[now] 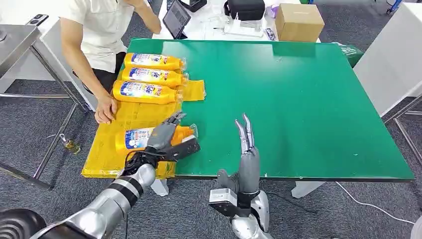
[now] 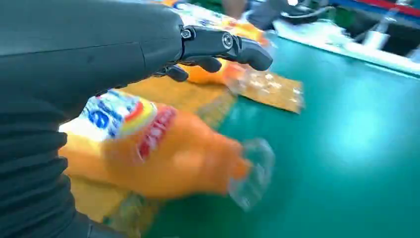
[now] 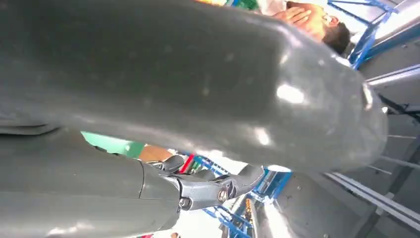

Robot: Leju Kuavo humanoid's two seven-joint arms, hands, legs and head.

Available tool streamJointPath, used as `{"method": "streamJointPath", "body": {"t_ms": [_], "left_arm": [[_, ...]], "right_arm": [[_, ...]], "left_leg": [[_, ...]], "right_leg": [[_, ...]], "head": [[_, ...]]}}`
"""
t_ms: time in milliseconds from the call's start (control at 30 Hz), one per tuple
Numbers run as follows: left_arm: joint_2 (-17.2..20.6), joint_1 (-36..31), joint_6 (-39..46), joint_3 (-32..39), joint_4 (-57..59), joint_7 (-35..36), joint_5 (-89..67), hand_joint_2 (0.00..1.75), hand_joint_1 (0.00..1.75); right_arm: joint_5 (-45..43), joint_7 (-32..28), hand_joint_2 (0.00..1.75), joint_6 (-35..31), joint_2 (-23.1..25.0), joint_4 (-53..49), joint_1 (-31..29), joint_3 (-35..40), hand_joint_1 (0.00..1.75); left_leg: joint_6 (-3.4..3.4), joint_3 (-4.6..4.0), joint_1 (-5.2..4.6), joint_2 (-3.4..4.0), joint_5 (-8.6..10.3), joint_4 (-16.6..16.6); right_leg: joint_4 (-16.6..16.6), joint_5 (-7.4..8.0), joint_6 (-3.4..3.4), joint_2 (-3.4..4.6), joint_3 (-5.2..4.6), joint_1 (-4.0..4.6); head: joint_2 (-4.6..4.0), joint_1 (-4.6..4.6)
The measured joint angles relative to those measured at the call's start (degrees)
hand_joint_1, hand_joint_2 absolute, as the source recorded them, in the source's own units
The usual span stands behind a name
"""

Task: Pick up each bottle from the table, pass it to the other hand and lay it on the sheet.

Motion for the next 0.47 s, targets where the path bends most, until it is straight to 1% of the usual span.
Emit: {"method": "streamJointPath", "body": {"t_ms": [167,300,467], "left_arm": [[0.1,4.7,2.2,-1.3,-9.3,-0.7,1.3,1.75,0.00],[0.3,8.3,2.5,-1.4,-16.2,-2.4,7.0,1.75,0.00],[0.5,10.3,2.5,-1.4,-20.3,-2.7,7.7,1.75,0.00]], "right_arm": [[-1.6,0.0,0.00,0.0,-0.3,-0.9,0.7,-0.5,0.00],[-8.3,0.0,0.00,0.0,-0.9,-0.9,0.9,-0.3,0.00],[-9.4,0.0,0.00,0.0,-1.7,-0.9,0.9,0.2,0.00]], "left_leg": [[0.00,-0.02,0.01,0.00,0.00,0.0],[0.00,-0.03,0.00,0.01,0.00,0.0],[0.00,-0.04,0.00,0.00,0.00,0.0]], "right_leg": [[0.0,0.00,0.00,0.00,-0.01,0.00],[0.0,-0.01,0.00,0.00,-0.01,0.00],[0.0,0.00,0.00,-0.01,-0.01,0.00]], "head": [[0.00,0.00],[0.00,0.00],[0.00,0.00]]}}
